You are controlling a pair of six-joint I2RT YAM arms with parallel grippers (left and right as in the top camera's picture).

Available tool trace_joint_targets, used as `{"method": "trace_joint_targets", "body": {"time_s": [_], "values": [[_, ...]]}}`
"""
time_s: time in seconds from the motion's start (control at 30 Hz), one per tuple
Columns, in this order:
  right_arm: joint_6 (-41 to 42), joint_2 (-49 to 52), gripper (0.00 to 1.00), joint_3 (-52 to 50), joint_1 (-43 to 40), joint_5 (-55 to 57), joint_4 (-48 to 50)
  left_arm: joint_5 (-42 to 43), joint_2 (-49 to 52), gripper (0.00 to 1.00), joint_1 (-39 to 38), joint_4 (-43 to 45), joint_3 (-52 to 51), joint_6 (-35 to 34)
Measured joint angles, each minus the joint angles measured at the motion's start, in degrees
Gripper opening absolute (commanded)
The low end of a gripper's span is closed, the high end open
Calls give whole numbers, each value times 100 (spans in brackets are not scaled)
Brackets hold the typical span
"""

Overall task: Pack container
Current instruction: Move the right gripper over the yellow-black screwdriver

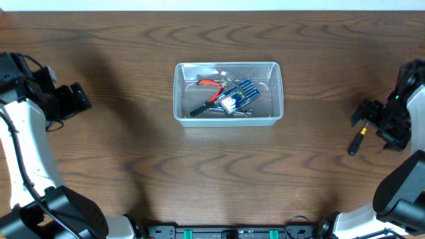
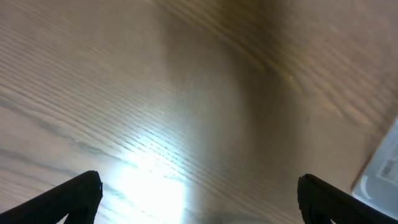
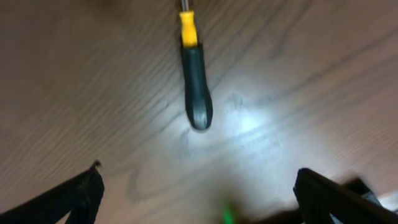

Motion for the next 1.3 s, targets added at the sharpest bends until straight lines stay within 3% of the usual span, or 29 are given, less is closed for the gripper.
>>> {"method": "trace_joint_targets", "body": {"time_s": [0.5,0.8,1.3], "values": [[-323,-2,99,-1620,0,-7,2494,7,7,98,0,149,-350,0],[-361,-2,99,-2037,0,4,3259,20,7,98,0,146,-350,0],[-361,-2,98,-2295,0,2,3582,20,7,98,0,146,-350,0]]}}
